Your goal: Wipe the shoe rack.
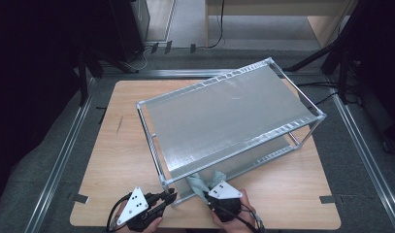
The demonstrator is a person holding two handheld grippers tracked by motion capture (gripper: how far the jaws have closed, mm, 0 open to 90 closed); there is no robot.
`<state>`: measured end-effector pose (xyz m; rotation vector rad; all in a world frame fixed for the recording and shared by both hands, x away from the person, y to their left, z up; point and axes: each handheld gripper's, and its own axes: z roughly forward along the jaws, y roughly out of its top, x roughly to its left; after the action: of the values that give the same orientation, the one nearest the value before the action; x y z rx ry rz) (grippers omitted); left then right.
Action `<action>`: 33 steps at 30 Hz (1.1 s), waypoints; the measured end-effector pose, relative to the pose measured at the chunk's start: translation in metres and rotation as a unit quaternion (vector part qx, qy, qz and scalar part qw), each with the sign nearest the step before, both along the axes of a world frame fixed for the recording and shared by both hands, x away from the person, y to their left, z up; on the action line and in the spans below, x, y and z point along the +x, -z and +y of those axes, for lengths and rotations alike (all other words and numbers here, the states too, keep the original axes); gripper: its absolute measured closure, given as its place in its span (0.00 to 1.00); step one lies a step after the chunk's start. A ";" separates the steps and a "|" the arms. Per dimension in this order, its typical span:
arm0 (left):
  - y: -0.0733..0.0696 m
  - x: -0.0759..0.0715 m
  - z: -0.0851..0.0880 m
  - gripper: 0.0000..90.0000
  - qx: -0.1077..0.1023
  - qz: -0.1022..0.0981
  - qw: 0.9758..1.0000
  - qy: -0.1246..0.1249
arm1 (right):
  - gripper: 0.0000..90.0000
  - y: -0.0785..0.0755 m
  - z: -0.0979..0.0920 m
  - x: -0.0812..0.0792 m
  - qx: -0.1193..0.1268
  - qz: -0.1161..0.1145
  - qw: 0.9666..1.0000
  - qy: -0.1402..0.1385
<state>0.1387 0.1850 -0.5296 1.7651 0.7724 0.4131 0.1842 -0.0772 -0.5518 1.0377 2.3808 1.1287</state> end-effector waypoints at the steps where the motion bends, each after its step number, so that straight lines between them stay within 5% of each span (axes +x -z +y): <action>1: 0.000 0.000 0.000 0.89 0.001 0.000 1.000 0.000 | 0.92 0.000 -0.004 0.003 0.001 0.000 1.000 0.007; 18: 0.000 0.000 0.002 0.89 0.002 -0.002 1.000 -0.002 | 0.92 -0.002 -0.082 0.043 -0.003 0.008 0.995 0.096; 25: 0.000 0.000 0.002 0.89 0.002 -0.002 1.000 -0.001 | 0.92 -0.004 -0.118 0.061 -0.013 0.000 0.989 0.149; 33: 0.000 0.000 0.002 0.89 0.003 -0.003 1.000 -0.001 | 0.92 -0.004 -0.168 0.087 -0.018 -0.006 0.976 0.219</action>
<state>0.1389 0.1874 -0.5300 1.7687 0.7691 0.4217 0.2710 -0.2453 -0.5474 1.4446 2.0096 0.9203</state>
